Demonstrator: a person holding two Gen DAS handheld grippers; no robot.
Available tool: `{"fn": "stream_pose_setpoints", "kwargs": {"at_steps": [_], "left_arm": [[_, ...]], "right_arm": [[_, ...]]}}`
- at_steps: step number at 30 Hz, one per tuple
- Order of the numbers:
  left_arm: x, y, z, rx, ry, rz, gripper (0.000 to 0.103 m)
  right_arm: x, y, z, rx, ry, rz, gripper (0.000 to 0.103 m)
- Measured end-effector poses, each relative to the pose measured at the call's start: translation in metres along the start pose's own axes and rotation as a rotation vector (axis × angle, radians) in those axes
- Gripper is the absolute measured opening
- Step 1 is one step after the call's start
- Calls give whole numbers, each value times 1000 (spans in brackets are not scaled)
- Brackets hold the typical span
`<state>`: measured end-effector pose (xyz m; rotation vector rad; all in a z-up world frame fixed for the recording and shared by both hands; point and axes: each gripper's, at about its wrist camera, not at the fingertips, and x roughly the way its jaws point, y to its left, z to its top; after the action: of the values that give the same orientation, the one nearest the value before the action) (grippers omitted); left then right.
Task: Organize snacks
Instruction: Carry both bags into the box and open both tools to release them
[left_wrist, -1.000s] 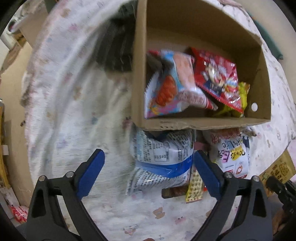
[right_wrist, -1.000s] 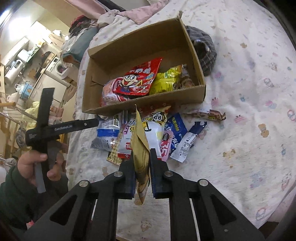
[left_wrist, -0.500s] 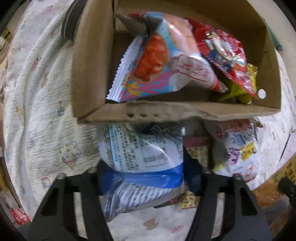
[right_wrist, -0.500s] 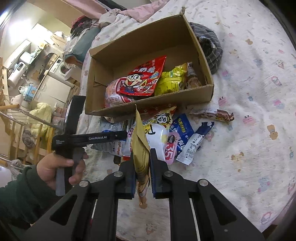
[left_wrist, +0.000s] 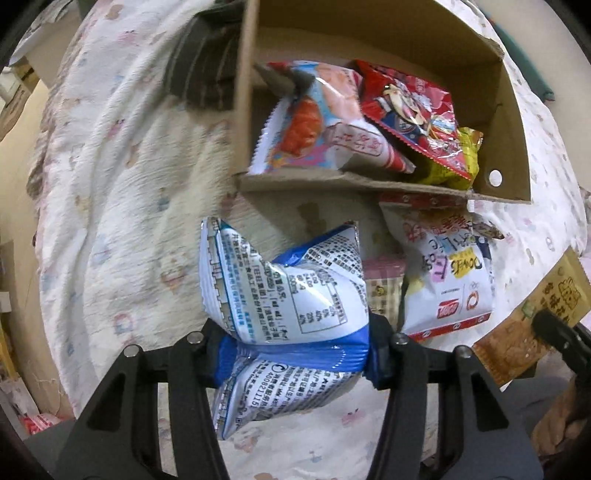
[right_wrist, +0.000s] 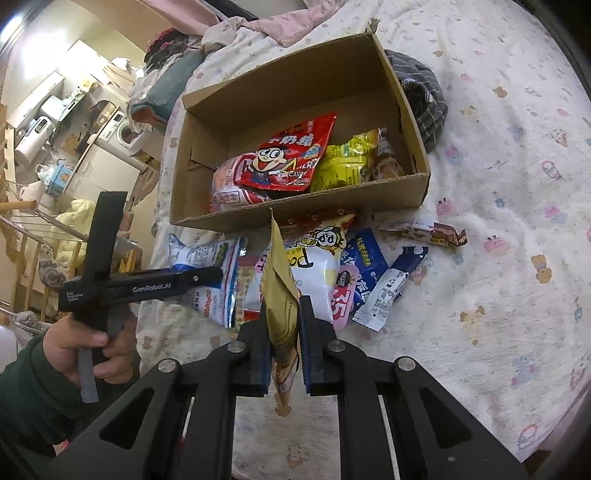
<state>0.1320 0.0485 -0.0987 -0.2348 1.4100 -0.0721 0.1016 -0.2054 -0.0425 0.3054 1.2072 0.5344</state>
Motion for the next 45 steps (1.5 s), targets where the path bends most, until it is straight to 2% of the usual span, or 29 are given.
{"fn": "stream_pose_setpoints", "kwargs": {"at_steps": [9,15,21,27,31,39,45], "left_arm": [[-32,12,-17,-20,-68,47,50],[-92,13,-26,-23,-189,30,50],[-139,0,-7,10,-309,51,51],[-141,-25,30,33,-332,50,51],[-132,-41,51,65,-331,70,51],[-104,-63,83,105,-324,86,51],[-84,-69,104,111,-320,82,51]], "right_arm": [[-7,2,-3,-9,-22,-1,13],[-27,4,-3,-5,-78,18,13],[-46,19,6,-15,-121,21,13],[-62,34,39,-56,-184,21,13],[-63,39,65,-76,-201,-10,13],[-35,24,114,-49,-202,-17,13],[0,12,137,-59,-169,-60,13]]}}
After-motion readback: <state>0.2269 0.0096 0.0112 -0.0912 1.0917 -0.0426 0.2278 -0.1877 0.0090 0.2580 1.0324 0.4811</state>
